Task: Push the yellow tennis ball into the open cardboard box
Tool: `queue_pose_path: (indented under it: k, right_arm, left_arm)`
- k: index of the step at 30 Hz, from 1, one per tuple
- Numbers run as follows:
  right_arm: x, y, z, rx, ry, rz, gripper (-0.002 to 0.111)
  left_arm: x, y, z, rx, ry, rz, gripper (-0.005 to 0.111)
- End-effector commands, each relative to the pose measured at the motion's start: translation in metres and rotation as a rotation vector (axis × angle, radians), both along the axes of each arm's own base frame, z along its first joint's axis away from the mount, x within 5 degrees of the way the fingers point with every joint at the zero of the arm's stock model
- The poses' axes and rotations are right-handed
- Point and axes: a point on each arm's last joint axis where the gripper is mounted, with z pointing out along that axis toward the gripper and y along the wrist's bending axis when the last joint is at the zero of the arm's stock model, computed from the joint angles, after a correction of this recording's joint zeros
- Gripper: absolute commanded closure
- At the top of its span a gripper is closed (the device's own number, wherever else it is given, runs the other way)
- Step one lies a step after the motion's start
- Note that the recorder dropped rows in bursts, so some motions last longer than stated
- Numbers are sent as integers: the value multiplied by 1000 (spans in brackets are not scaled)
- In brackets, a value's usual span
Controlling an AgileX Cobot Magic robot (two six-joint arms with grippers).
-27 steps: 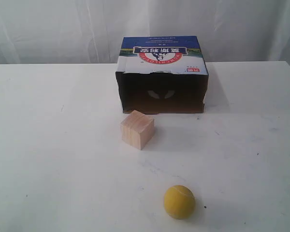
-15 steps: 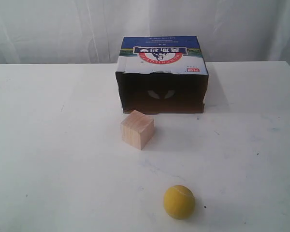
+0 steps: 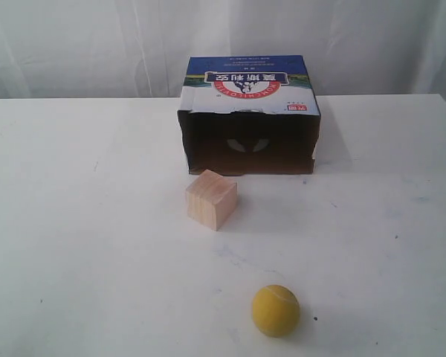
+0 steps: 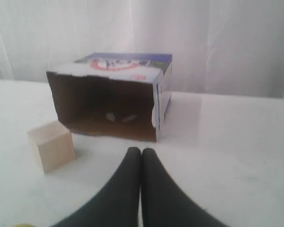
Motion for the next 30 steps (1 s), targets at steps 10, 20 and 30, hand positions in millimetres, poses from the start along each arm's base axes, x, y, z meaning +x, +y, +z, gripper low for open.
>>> queue_pose_path:
  k: [10,20,30]
  right_arm:
    - [-23,-1,89,98,55,47,108]
    - [-8,22,114,71,433,229,108]
    - [25,47,107,-89,590,430,108]
  left_arm:
    - [-1,0,-3,7,15,-5,107]
    - [-1,0,-3,7,15,-5,107]
    - [-1,0,-3,7,15,-5,107]
